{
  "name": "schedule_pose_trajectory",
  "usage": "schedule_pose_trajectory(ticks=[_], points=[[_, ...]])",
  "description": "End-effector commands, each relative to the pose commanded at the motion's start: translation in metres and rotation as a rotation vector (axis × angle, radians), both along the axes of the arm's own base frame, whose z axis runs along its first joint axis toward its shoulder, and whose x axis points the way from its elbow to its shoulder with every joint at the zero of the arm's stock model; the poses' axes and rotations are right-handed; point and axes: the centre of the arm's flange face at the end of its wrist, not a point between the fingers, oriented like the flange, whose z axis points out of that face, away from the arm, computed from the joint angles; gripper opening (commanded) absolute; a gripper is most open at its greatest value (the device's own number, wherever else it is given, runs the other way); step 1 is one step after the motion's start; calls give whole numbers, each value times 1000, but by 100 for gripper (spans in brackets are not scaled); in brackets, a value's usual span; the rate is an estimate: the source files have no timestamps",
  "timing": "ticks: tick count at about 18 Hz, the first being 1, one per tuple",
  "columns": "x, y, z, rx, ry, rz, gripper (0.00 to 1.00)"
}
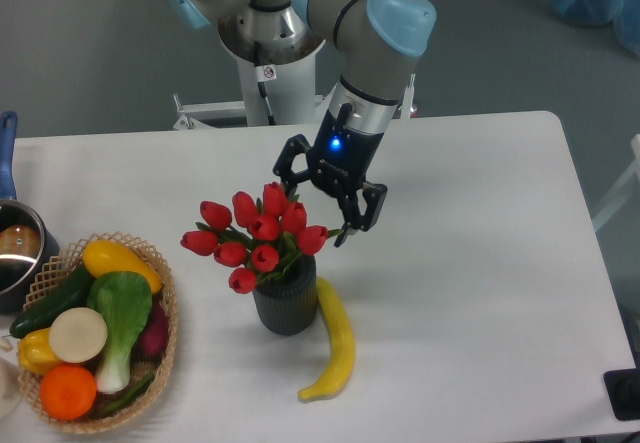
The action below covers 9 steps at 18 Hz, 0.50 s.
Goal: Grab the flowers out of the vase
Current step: 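Lower the gripper onto the tulip stems and close it around them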
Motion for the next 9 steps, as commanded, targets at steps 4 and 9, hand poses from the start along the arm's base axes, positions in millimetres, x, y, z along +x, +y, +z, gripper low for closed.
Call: schedule_pose_trajectory(ticks=[4, 9], points=[[-1, 6, -5, 56, -4, -13, 100], [-9, 13, -17, 91, -20, -21, 73]])
